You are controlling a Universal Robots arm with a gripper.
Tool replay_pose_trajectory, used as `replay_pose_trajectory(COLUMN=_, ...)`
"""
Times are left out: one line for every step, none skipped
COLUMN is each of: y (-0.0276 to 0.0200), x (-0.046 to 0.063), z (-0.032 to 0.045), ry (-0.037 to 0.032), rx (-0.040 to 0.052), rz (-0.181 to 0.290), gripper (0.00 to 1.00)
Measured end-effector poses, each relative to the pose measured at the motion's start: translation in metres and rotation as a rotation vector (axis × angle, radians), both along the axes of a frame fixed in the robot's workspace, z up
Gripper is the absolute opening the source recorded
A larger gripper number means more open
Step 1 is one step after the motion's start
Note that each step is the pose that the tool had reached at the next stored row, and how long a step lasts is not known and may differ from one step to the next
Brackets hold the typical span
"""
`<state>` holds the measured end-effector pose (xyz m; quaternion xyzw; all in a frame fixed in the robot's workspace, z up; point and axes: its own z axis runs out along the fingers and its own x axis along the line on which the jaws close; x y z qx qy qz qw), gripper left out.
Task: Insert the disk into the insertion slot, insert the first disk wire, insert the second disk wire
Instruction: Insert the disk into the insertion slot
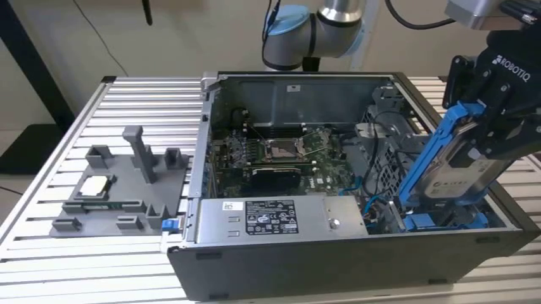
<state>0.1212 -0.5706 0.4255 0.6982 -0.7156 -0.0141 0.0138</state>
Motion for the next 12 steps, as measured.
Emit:
replay_pose_trajectory(y=0.0000, x=0.000, z=-0.0011, ry=0.0000, rx=-0.0001, rz=0.000, gripper=0.33)
replay_pose_trajectory(y=-0.0001, x=0.001, z=-0.0024, ry=0.0000, rx=0.0000, rz=0.000, gripper=0.33)
replay_pose_trajectory(y=-0.0002, x=0.001, z=-0.0039, ry=0.0000, rx=0.0000, rz=0.000, gripper=0.33)
replay_pose_trajectory(y=-0.0004, x=0.001, z=-0.0053, ry=0.0000, rx=-0.0001, rz=0.000, gripper=0.33)
replay_pose_trajectory(y=-0.0005, x=0.001, z=-0.0069, ry=0.0000, rx=0.0000, rz=0.000, gripper=0.33)
replay_pose_trajectory(y=-0.0006, x=0.001, z=-0.0084, ry=0.0000, rx=-0.0001, rz=0.000, gripper=0.33)
replay_pose_trajectory(y=-0.0007, x=0.001, z=-0.0100, ry=0.0000, rx=-0.0001, rz=0.000, gripper=0.33)
replay_pose_trajectory(y=-0.0010, x=0.001, z=-0.0115, ry=0.0000, rx=-0.0001, rz=0.000, gripper=0.33)
replay_pose_trajectory(y=-0.0013, x=0.001, z=-0.0130, ry=0.0000, rx=-0.0001, rz=0.000, gripper=0.33)
replay_pose_trajectory(y=-0.0015, x=0.001, z=-0.0146, ry=0.0000, rx=0.0000, rz=0.000, gripper=0.33)
replay_pose_trajectory(y=-0.0016, x=0.001, z=-0.0161, ry=0.0000, rx=0.0000, rz=0.000, gripper=0.33)
replay_pose_trajectory(y=-0.0018, x=0.001, z=-0.0175, ry=0.0000, rx=0.0000, rz=0.000, gripper=0.33)
